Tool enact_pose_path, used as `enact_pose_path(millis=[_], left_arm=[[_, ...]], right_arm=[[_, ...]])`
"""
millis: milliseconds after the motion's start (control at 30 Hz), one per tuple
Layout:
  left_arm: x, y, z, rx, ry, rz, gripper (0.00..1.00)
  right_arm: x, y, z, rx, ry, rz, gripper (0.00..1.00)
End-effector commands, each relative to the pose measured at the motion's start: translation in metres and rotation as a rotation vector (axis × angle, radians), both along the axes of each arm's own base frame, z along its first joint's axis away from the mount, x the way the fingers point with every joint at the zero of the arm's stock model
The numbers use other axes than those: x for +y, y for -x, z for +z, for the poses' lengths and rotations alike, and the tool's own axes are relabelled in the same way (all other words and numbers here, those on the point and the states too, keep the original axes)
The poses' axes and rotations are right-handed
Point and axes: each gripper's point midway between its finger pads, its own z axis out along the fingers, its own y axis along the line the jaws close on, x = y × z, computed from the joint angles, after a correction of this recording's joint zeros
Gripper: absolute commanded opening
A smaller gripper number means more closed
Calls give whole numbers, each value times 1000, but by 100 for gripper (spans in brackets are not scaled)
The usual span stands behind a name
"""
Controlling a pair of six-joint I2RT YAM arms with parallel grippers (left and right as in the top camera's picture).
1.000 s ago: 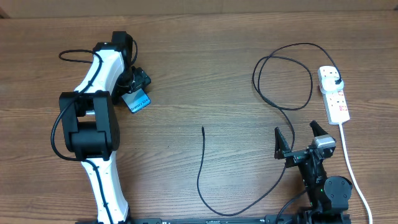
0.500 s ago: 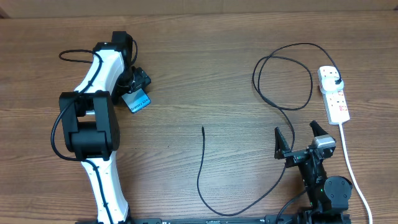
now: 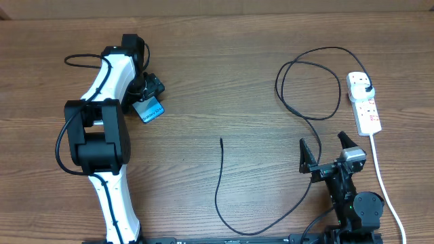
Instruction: Plug charger to phone and switch on socket
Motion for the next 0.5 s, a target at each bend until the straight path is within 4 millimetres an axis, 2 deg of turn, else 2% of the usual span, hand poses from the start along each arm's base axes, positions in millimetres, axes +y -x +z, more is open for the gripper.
enact_pose_path(millis=[0,467], left_arm=[[3,18,-34,90,-18,-24,100],[3,8,-34,47,-17,-29,100]], right_arm=[[-2,0,-2,-3,-5,-10,100],[-2,0,-2,-3,-5,-10,100]])
